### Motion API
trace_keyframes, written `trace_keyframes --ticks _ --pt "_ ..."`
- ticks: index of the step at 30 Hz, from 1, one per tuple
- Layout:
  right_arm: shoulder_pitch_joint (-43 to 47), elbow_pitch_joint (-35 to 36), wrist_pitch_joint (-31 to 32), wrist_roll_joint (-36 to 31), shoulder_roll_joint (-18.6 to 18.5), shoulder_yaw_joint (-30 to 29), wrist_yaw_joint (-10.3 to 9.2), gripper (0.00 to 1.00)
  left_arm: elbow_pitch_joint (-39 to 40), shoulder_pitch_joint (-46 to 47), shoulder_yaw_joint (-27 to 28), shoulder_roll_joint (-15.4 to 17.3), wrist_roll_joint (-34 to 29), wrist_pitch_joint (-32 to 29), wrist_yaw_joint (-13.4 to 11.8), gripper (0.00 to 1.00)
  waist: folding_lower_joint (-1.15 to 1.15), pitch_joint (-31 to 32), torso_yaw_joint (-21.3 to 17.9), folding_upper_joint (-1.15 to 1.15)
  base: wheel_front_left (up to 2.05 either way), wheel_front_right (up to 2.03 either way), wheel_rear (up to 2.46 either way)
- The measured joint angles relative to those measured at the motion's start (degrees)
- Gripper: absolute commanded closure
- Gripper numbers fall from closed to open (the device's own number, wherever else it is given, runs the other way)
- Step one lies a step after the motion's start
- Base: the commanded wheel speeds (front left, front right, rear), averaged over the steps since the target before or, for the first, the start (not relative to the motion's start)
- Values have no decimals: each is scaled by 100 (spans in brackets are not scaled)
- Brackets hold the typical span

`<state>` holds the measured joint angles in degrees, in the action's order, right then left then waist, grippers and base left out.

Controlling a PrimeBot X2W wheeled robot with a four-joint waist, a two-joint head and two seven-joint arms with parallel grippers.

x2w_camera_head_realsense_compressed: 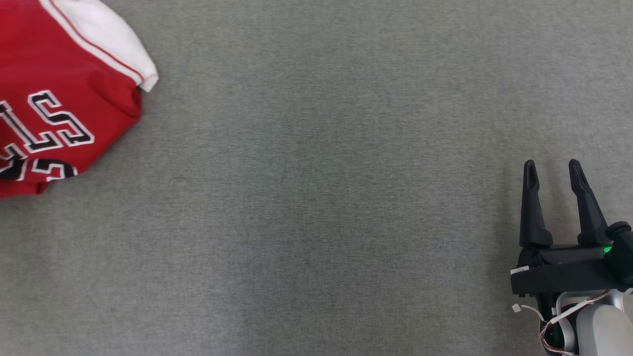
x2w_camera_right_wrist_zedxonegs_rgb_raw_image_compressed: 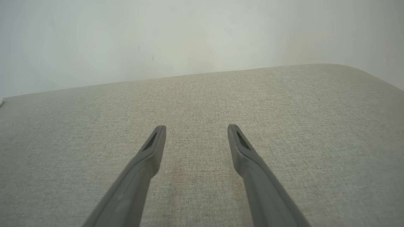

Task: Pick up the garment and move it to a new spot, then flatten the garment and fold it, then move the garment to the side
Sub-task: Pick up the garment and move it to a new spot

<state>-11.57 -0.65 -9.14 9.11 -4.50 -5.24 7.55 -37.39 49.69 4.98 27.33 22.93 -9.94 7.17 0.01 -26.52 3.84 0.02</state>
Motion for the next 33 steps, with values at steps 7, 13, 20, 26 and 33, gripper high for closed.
trace_keyframes --ticks 7,13,20,26,33 --pt "-1 -3 -33 4 13 -20 0 0 -391 -94 -304 116 394 -1001 25 0 -1 -40 -267 0 0 0 0" --pt "8 -51 -81 4 42 -4 0 0 -368 -202 -480 194 398 -758 32 100 -1 40 -335 0 0 0 0" --pt "41 -181 -152 46 64 27 0 0 32 -58 -608 372 -16 245 -110 100 -1 300 -265 -1 0 0 0" --pt "85 -414 -260 151 103 137 0 0 616 298 -776 511 -264 776 -103 100 -1 628 -208 -1 0 0 0" --pt "108 -726 -447 270 140 178 0 0 1689 961 -1299 530 -561 937 -52 100 -2 997 -351 -2 0 0 0"
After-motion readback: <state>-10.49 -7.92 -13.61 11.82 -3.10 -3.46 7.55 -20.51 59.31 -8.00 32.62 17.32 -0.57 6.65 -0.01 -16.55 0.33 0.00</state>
